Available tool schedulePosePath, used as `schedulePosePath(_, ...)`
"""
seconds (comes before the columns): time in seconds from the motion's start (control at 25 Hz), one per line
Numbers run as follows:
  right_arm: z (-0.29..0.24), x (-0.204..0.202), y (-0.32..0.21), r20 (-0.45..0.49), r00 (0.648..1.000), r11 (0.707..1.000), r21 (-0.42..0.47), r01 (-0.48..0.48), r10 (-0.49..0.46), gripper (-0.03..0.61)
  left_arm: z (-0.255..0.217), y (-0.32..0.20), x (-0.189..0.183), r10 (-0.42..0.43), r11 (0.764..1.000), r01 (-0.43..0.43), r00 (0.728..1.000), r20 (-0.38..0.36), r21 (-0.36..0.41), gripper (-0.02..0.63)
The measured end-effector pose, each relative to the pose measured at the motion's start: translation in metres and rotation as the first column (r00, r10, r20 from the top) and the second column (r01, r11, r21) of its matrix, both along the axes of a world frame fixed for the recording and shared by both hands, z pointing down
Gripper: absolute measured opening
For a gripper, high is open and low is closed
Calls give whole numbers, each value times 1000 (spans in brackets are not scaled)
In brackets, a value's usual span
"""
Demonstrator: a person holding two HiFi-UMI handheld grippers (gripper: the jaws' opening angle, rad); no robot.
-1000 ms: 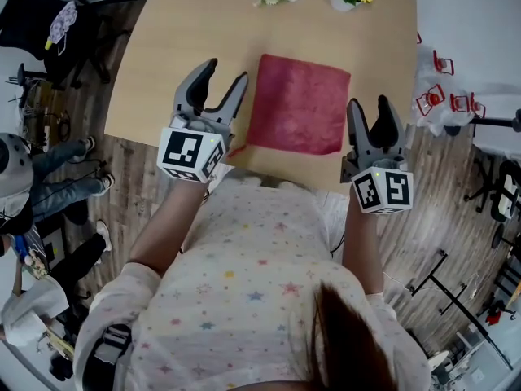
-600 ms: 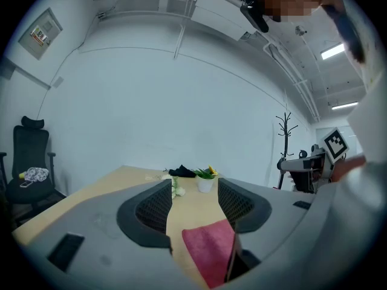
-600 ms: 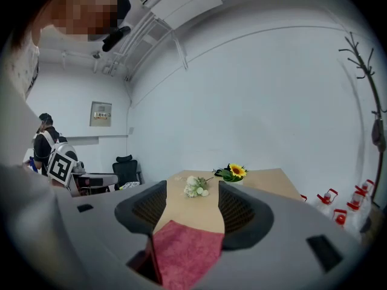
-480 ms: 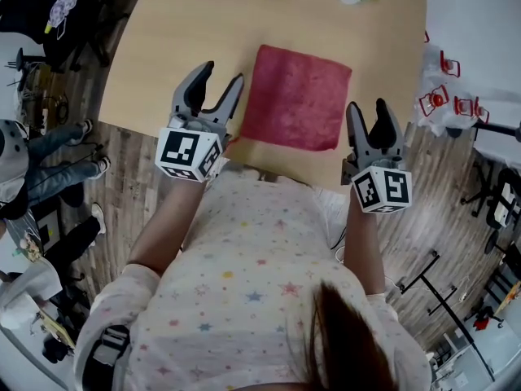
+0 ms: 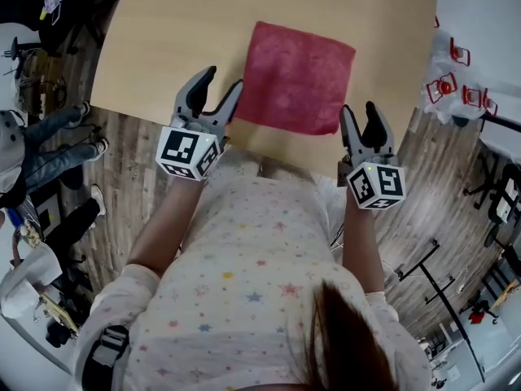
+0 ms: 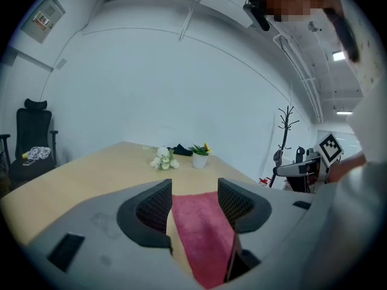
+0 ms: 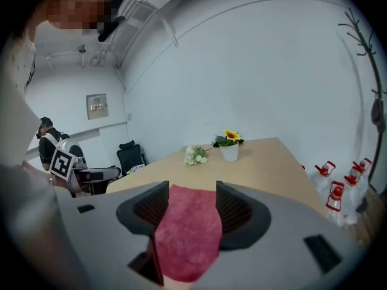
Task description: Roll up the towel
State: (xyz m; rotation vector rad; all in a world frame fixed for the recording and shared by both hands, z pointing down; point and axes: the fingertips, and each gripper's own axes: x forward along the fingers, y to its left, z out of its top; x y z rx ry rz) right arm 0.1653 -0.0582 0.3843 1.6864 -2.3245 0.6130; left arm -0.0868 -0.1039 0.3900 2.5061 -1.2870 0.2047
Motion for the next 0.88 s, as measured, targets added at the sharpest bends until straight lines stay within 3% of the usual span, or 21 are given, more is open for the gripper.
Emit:
schedulePosePath(0.4, 64, 1, 37, -26, 999, 988, -154, 14, -18, 212, 56, 32, -7, 38, 992, -32, 998, 53, -120, 216)
schedulePosePath(0.88, 124, -6, 69, -73, 995, 950, -311, 36, -62, 142, 105, 55, -9, 109, 967, -86, 991, 84, -238, 216)
